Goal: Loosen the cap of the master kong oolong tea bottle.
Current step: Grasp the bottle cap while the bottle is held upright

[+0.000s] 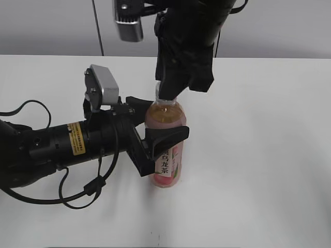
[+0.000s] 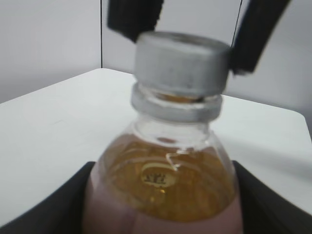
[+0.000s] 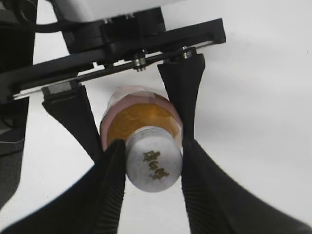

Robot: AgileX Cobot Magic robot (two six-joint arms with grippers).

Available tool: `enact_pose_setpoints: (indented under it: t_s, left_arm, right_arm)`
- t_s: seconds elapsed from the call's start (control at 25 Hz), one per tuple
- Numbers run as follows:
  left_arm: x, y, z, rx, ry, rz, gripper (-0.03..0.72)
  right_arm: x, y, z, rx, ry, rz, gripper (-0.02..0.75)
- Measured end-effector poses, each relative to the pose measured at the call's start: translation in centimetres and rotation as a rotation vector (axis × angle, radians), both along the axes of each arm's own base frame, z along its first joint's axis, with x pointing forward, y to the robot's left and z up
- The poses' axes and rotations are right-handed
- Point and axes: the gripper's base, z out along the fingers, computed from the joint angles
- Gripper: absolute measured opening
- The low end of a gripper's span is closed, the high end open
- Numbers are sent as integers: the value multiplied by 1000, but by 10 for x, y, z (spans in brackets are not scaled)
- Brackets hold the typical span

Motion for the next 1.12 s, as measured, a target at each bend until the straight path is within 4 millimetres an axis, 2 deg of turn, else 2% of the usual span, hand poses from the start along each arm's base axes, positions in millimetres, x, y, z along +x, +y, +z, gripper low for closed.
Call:
enact_pose_setpoints:
  t_s: [0.44,1.12]
  left_arm:
    - [0,0,0,0,0,0,464]
    - [0,0,0,1,0,0,464]
  right_arm:
    - [0,0,0,-51,-179,478,269]
    - [0,0,0,-109,-386,1030,266]
